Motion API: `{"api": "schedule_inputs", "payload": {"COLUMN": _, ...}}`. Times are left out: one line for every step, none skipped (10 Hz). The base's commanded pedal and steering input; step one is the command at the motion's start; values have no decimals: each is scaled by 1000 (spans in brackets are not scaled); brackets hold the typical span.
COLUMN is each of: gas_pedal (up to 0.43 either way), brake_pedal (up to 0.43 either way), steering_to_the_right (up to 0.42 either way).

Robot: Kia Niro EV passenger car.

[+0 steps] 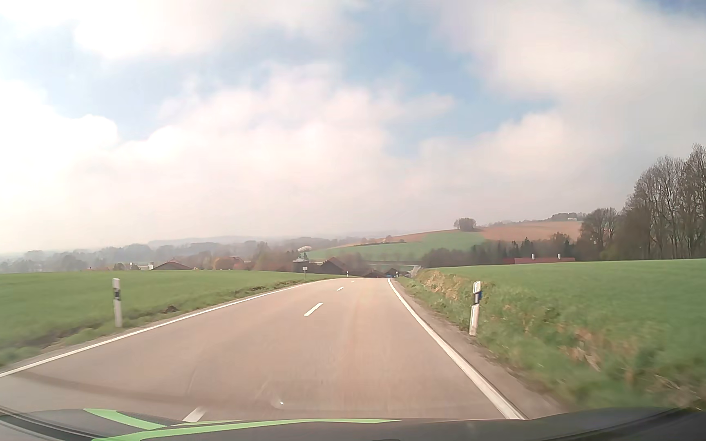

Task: Follow the waypoints while adhering to traffic rules and regulations

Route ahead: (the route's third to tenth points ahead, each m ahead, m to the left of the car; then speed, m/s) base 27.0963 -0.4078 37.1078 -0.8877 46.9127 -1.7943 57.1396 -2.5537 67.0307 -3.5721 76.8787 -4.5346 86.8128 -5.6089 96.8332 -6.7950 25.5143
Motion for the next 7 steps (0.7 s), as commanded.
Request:
{"api": "schedule_inputs", "payload": {"gas_pedal": 0, "brake_pedal": 0, "steering_to_the_right": 12}}
{"api": "schedule_inputs", "payload": {"gas_pedal": 0, "brake_pedal": 0, "steering_to_the_right": 12}}
{"api": "schedule_inputs", "payload": {"gas_pedal": 0, "brake_pedal": 0, "steering_to_the_right": 12}}
{"api": "schedule_inputs", "payload": {"gas_pedal": 0, "brake_pedal": 0, "steering_to_the_right": 11}}
{"api": "schedule_inputs", "payload": {"gas_pedal": 0, "brake_pedal": 0, "steering_to_the_right": 12}}
{"api": "schedule_inputs", "payload": {"gas_pedal": 0, "brake_pedal": 0, "steering_to_the_right": 11}}
{"api": "schedule_inputs", "payload": {"gas_pedal": 0, "brake_pedal": 0, "steering_to_the_right": 11}}
